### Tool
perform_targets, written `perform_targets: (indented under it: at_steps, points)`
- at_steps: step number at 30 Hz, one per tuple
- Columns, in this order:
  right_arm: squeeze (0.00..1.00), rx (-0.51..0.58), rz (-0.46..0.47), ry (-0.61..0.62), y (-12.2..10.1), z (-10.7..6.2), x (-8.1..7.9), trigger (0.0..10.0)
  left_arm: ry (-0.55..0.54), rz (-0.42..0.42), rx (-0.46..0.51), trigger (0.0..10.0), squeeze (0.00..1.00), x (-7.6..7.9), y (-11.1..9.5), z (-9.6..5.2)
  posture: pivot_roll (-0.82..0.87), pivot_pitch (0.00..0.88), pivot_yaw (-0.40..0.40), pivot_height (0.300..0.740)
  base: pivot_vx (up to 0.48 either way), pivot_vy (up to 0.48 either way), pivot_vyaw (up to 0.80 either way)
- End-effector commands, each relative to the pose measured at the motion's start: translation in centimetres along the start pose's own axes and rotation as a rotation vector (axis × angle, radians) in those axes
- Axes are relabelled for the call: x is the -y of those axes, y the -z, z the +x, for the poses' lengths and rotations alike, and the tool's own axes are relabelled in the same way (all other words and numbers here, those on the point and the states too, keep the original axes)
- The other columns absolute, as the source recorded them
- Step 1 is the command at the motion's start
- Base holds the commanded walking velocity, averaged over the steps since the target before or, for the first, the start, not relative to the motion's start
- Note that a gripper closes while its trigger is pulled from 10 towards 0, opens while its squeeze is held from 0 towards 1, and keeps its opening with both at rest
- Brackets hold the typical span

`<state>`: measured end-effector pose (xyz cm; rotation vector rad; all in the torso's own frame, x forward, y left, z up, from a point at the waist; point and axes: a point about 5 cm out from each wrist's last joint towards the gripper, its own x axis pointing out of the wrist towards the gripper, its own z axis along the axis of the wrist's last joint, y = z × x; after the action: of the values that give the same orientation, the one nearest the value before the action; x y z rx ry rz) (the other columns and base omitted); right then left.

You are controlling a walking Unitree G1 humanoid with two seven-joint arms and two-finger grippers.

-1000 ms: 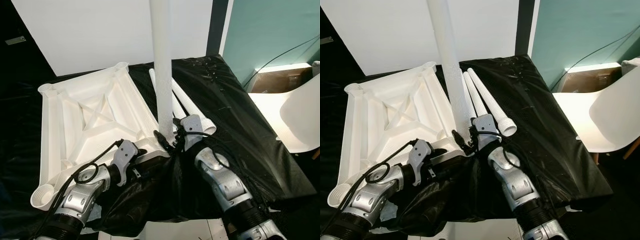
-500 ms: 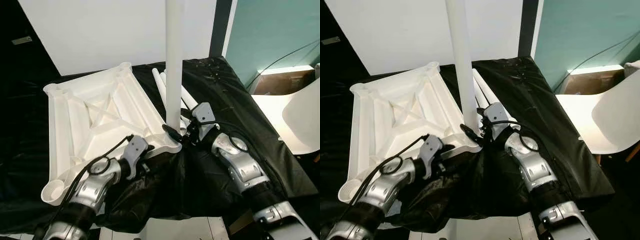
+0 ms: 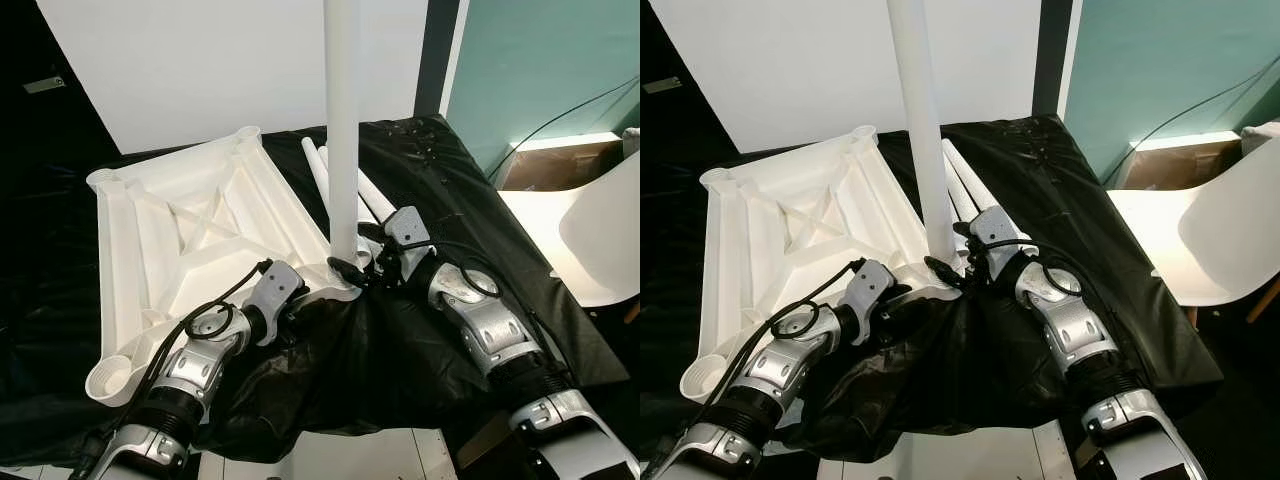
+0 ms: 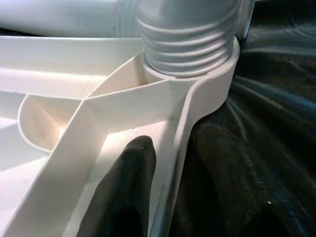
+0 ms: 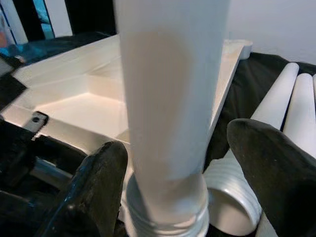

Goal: Building children table

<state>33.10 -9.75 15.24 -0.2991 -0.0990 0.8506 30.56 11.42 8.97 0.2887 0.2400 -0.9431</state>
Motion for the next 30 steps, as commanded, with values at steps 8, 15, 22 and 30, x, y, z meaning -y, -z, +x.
perform_targets:
  at_steps: [8,15,22,30]
  points:
    - [0.0,-0.005,-0.018,-0.007,0.0,0.7,0.8,10.0,0.041,-0.041,-0.072,9.5,0.0,0.9,1.9,-0.2,-0.04,0.0,0.061,0.74,0.0,0.0,0.0]
    - [0.0,0.001,-0.025,-0.062,-0.1,1.4,0.5,6.4,0.052,-0.035,-0.073,10.0,0.0,1.0,1.9,-0.2,-0.04,0.0,0.064,0.74,0.0,0.0,0.0]
    - [0.0,-0.018,0.022,-0.081,0.4,1.6,0.5,0.0,0.052,-0.025,-0.077,10.0,0.0,0.9,1.9,-0.4,-0.02,0.0,0.068,0.74,0.0,0.0,0.0]
    - [0.0,-0.06,0.222,0.11,2.9,0.7,-0.7,0.0,0.04,-0.029,-0.069,10.0,0.0,1.1,1.8,-0.4,-0.03,0.0,0.054,0.74,0.0,0.0,0.0]
